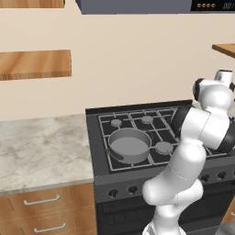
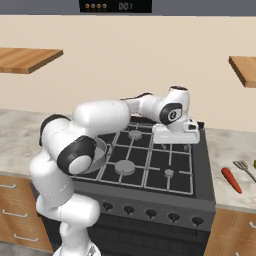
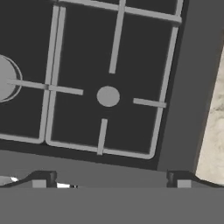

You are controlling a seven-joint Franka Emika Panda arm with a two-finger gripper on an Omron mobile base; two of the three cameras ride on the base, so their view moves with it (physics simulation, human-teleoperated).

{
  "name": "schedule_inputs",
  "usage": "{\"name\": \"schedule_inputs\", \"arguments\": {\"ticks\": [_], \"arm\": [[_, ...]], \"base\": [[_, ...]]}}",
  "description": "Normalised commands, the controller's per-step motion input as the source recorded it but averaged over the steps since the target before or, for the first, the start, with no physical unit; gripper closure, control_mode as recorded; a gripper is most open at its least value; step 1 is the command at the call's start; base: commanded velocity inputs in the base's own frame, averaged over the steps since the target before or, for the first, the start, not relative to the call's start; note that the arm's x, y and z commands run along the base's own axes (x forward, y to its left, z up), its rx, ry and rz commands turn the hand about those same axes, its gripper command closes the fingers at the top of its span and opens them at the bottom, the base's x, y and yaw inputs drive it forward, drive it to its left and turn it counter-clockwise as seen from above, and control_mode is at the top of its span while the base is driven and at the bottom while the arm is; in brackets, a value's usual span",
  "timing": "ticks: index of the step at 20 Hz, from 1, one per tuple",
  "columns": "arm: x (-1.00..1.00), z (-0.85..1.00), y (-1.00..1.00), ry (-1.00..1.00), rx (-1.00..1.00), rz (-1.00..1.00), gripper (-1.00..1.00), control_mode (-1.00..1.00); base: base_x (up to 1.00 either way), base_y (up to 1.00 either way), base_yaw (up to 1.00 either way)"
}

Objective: Put the carrot and lemon in the pot. Retrieve the spatula and lightly stir the vegetables in the pot.

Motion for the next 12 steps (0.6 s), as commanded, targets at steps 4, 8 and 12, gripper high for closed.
{"name": "schedule_inputs", "arguments": {"ticks": [4, 8, 12], "arm": [[-0.39, -0.23, -0.65, 0.00, 0.00, 0.14, -1.00, -1.00], [0.00, -0.13, -0.94, -0.04, 0.03, 0.01, -1.00, -1.00], [0.00, -0.23, -0.98, -0.06, 0.11, 0.00, -1.00, -1.00]], "base": [[0.00, 0.00, 0.00], [0.00, 0.00, 0.00], [0.00, 0.00, 0.00]]}}
